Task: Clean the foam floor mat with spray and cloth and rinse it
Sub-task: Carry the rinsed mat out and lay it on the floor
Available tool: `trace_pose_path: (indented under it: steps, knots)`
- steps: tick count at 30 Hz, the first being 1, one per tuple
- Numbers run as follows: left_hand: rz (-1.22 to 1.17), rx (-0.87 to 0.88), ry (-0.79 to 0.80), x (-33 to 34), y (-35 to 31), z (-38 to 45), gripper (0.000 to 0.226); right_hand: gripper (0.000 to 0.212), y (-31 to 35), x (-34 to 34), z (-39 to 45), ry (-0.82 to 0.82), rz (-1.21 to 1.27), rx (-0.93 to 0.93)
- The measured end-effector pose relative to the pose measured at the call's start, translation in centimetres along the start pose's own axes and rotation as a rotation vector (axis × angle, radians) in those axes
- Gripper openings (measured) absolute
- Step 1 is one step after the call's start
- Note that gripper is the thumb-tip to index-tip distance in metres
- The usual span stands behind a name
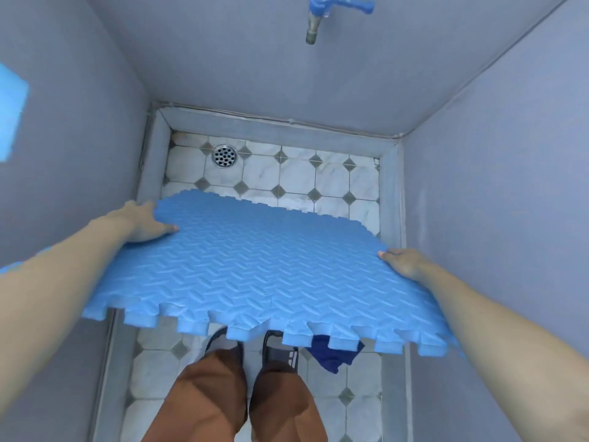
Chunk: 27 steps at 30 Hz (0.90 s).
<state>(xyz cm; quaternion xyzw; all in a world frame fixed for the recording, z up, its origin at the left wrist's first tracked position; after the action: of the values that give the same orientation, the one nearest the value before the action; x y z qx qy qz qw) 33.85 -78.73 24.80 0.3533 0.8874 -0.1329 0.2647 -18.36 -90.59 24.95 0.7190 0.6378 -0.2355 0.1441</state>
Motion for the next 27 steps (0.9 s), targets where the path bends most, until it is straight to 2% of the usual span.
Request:
trace_pose_path:
  steps: [2, 5, 7, 9, 13, 17, 21, 24, 27]
  knots:
    - [0.046, 0.127, 0.016, 2.2, -2.8, -2.8, 0.096, 0.059, 0.3, 0.7, 0.1, 0.028, -0.067, 0.022]
    - [-0.055, 0.477, 0.269, 8.7, -7.7, -10.1, 0.091, 0.059, 1.4, 1.8, 0.0, 0.063, -0.156, 0.048]
    - [-0.035, 0.696, 0.415, 12.5, -9.9, -16.4, 0.088, 0.061, 1.8, 2.0, -0.3, 0.071, -0.169, 0.063]
    - [0.004, 0.803, 0.404, 13.9, -10.6, -19.5, 0.097, 0.064, 2.0, 1.6, -0.6, 0.068, -0.157, 0.082]
    - [0.025, 0.851, 0.278, 13.0, -10.7, -19.8, 0.109, 0.067, 2.7, 0.4, -1.3, 0.029, -0.128, 0.093]
    - [0.134, 0.913, 0.239, 13.5, -12.1, -21.7, 0.083, 0.061, 4.0, -1.3, -2.7, 0.013, -0.222, 0.052]
    - [0.109, 0.899, 0.283, 13.9, -13.1, -22.6, 0.082, 0.062, 5.3, -3.7, -4.9, -0.05, -0.257, 0.001]
    - [0.092, 0.865, 0.253, 13.5, -13.8, -22.8, 0.078, 0.068, 6.7, -4.7, -8.2, -0.028, -0.403, -0.025]
    - [0.043, 0.814, 0.187, 12.3, -15.1, -22.0, 0.074, 0.076, 8.8, -3.5, -13.9, -0.047, -0.569, -0.186]
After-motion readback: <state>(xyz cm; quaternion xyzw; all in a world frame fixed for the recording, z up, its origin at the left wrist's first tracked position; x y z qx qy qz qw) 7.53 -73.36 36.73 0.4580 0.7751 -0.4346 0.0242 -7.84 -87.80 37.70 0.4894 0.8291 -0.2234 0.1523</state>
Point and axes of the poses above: each hand's wrist, its own z-axis towards the middle knuckle, its own x-axis out of the palm, y = z × x, the point moved 4 cm from there along z, towards the middle knuckle, and after that the axes turned 11 degrees about -z, right-handed, at the moved point
